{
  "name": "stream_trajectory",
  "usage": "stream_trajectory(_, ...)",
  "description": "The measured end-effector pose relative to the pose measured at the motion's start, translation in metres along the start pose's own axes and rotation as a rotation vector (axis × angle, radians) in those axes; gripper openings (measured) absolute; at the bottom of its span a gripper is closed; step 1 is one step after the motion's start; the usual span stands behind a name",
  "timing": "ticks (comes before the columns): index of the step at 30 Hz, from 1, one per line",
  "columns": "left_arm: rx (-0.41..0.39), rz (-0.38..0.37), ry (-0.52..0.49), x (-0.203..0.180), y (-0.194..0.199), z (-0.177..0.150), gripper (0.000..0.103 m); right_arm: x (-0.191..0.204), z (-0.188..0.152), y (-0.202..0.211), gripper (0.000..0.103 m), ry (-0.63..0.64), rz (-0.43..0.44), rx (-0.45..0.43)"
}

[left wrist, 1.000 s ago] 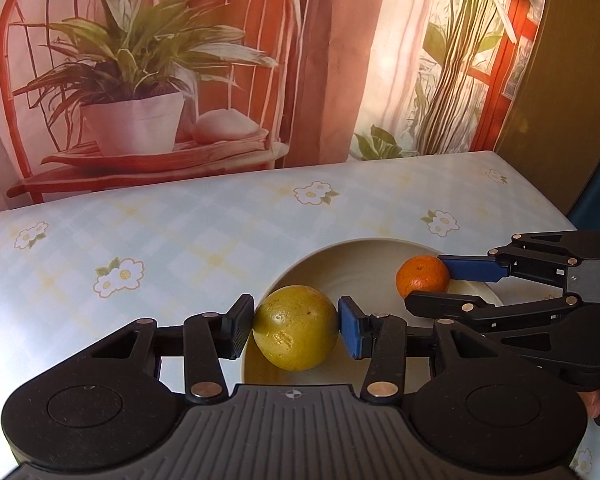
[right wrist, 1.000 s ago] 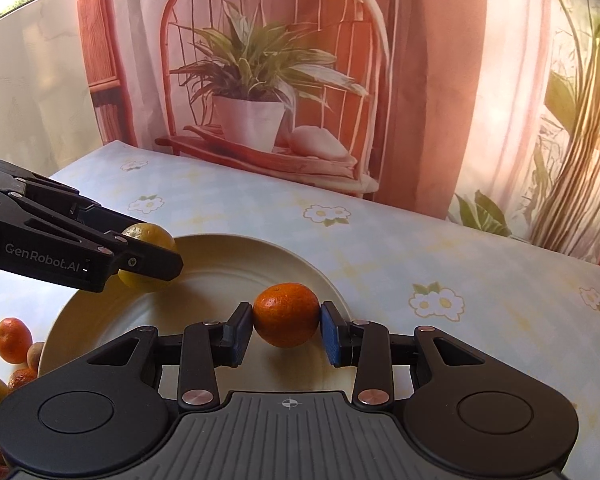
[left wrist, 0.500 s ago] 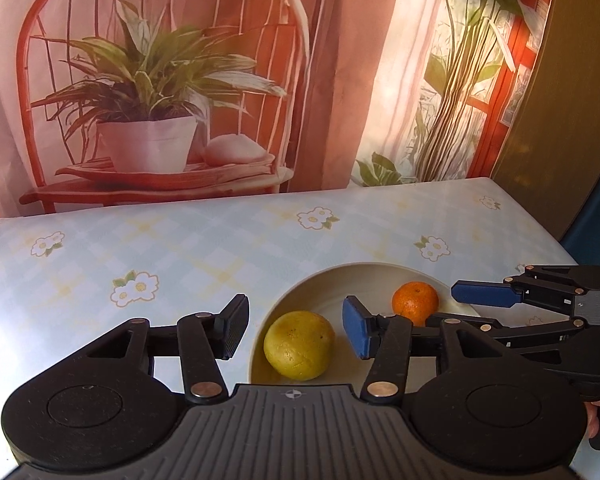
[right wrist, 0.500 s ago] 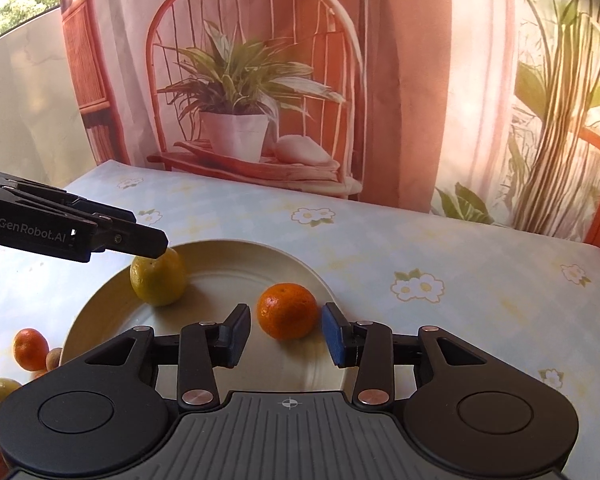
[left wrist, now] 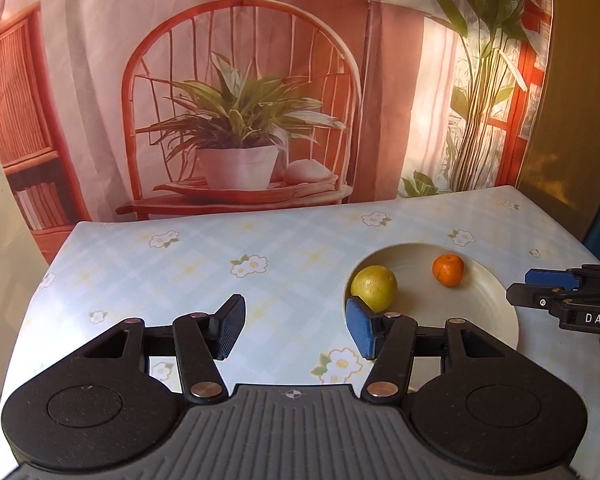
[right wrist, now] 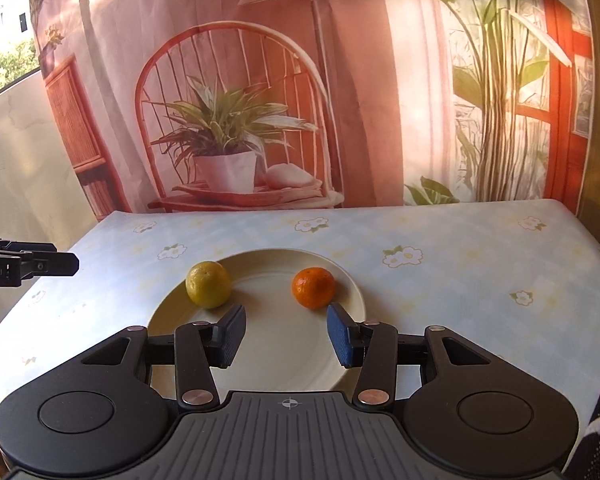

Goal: Organize fruits
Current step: 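Open both grippers and pull them back toward the fruit pile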

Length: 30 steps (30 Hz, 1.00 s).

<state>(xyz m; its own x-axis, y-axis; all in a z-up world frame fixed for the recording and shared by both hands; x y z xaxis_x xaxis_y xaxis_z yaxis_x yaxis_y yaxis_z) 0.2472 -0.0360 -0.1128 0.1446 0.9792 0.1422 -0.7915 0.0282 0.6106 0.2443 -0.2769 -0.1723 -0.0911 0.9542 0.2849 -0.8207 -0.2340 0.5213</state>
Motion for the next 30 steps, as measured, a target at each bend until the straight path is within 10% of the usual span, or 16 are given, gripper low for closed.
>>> stream_trajectory(30,0.072,-0.013,0.081,0.015,0.043,-0.059,0.059,0.074,-0.052,0.037,0.044,0.085,0.057,0.033)
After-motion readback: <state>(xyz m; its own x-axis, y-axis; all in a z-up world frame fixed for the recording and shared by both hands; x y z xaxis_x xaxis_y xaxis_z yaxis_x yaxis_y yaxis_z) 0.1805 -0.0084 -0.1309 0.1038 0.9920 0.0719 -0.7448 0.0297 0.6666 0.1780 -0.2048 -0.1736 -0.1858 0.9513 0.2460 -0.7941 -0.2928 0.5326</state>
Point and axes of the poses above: each gripper's, at about its wrist camera, not at the fingertips, and y roughly against the way its jaws point, x to its left, z to its top, the point moved 1 cm from there along -y, roughly the way its jaws point, and after that the axes turned 9 degrees about z, right-handed, at the moved point
